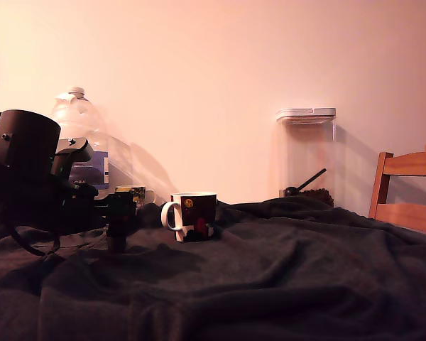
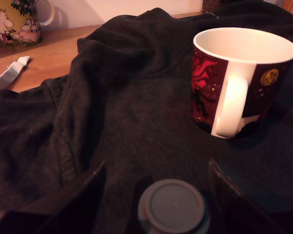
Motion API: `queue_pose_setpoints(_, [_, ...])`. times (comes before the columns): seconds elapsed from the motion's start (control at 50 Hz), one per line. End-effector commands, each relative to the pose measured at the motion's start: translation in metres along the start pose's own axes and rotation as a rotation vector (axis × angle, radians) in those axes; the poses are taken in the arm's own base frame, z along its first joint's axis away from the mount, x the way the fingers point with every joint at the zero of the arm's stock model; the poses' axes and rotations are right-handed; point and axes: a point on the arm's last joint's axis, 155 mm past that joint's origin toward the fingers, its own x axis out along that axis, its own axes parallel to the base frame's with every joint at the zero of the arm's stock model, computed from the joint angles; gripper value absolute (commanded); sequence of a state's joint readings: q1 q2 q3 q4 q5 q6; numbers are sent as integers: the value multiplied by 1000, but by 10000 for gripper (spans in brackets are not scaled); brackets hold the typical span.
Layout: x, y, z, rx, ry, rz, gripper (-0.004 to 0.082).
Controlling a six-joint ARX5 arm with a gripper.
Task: Pick up the coffee capsules from the table one by one and drop them inside the nearest coffee cup
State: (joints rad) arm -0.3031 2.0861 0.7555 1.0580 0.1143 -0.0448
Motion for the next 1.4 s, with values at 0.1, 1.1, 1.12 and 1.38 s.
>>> queue_pose_setpoints(0.1, [-4, -1, 1, -2, 5, -3, 574])
queue_pose_setpoints(1.1, [-20, -10, -21, 32, -9, -41, 571])
queue_pose_setpoints(1.12, [-20, -10, -23, 32, -5, -41, 571])
queue_pose_setpoints(1.38, [-20, -10, -33, 36, 22, -44, 571])
